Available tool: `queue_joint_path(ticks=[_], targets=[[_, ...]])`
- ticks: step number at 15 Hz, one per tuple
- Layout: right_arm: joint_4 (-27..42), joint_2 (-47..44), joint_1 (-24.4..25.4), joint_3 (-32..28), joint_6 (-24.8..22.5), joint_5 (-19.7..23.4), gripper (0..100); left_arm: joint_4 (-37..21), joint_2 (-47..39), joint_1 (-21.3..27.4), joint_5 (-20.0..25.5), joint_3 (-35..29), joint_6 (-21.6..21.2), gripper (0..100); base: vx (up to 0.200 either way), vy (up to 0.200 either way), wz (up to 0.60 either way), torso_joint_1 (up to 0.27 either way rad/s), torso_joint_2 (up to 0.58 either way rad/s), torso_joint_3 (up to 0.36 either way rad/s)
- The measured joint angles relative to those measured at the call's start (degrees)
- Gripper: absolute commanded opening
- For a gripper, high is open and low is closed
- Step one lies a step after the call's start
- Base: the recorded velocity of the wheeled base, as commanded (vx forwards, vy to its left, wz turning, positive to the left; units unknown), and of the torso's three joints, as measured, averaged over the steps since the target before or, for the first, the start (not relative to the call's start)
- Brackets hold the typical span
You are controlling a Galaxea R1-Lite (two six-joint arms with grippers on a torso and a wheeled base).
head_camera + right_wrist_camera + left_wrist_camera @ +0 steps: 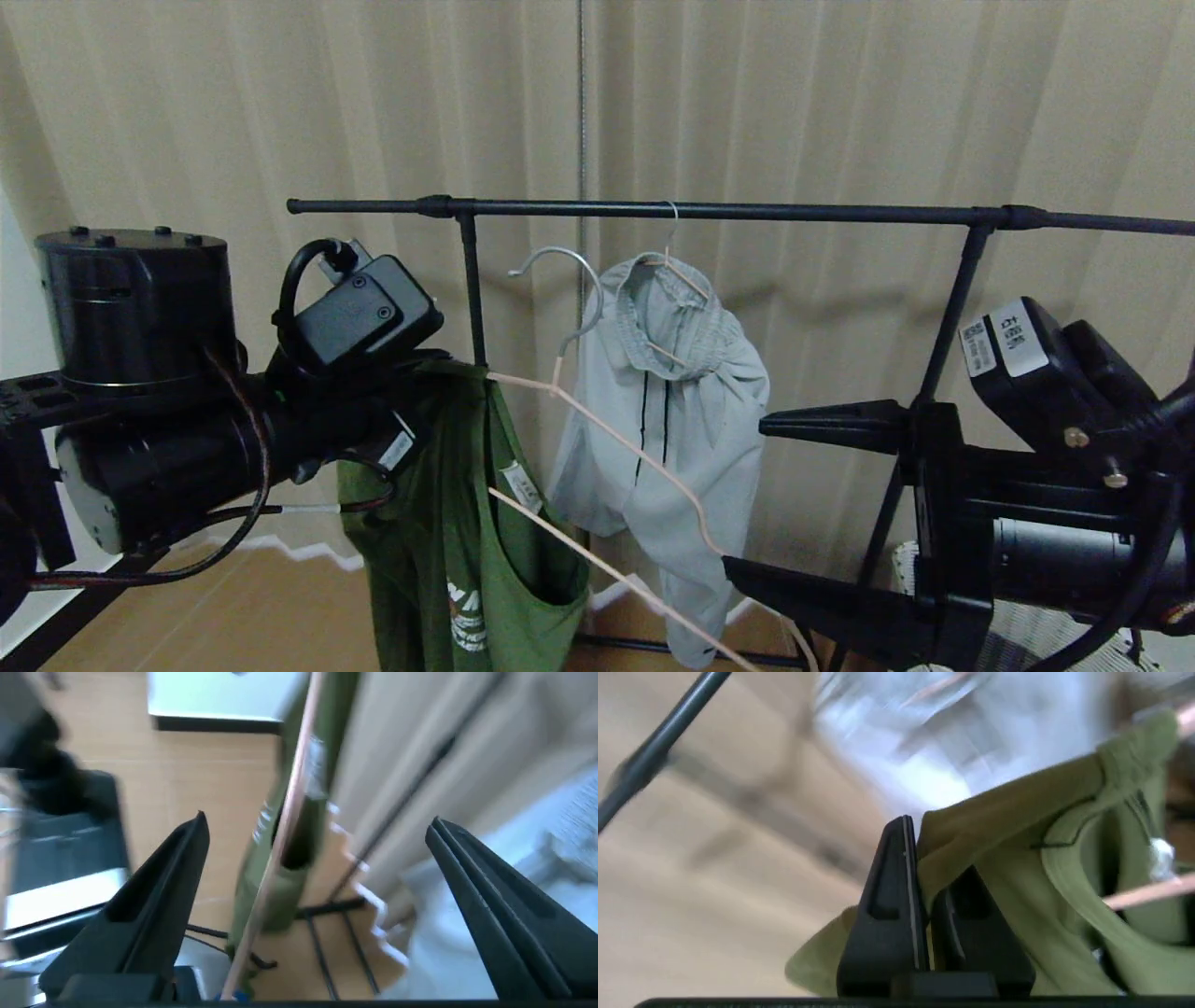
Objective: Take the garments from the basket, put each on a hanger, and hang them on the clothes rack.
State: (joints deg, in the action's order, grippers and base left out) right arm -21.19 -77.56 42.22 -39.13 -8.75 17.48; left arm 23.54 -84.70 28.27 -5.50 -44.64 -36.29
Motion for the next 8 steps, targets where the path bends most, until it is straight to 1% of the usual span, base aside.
queue_joint_path(ticks=[2, 3, 4, 5, 6, 8], targets=[[0.04, -0.52, -0.38, -0.02, 0.0, -2.27, 100, 0.0, -0.63, 0.0, -10.45, 0.02, 0.06, 0, 0.0, 0.0, 0.0, 0.0, 0.0, 0.0], [0.04, -0.85, -0.43, -0.13, -0.02, -3.08, 100, 0.05, -1.05, -0.02, -14.56, 0.05, 0.27, 0, 0.0, 0.0, 0.0, 0.0, 0.0, 0.0], [0.0, -1.18, -0.43, -0.15, 0.0, -4.68, 100, 0.11, -1.4, 0.0, -17.14, 0.05, 1.27, 0, 0.0, 0.0, 0.0, 0.0, 0.0, 0.0], [0.0, -1.83, -0.43, -0.11, 0.0, -7.47, 100, 0.22, -1.71, 0.15, -20.22, -0.17, 3.25, 0, 0.0, 0.0, 0.0, 0.0, 0.0, 0.0], [0.04, -2.66, -0.4, 0.18, 0.02, -9.79, 100, 0.33, -1.95, 0.65, -21.74, -0.61, 5.4, 0, 0.0, 0.0, 0.0, 0.0, 0.0, 0.0], [-0.02, -4.35, 0.8, 0.61, 0.39, -13.65, 100, 0.43, -2.23, 1.66, -22.36, -2.07, 9.63, 0, 0.0, 0.0, 0.0, 0.0, 0.0, 0.0]])
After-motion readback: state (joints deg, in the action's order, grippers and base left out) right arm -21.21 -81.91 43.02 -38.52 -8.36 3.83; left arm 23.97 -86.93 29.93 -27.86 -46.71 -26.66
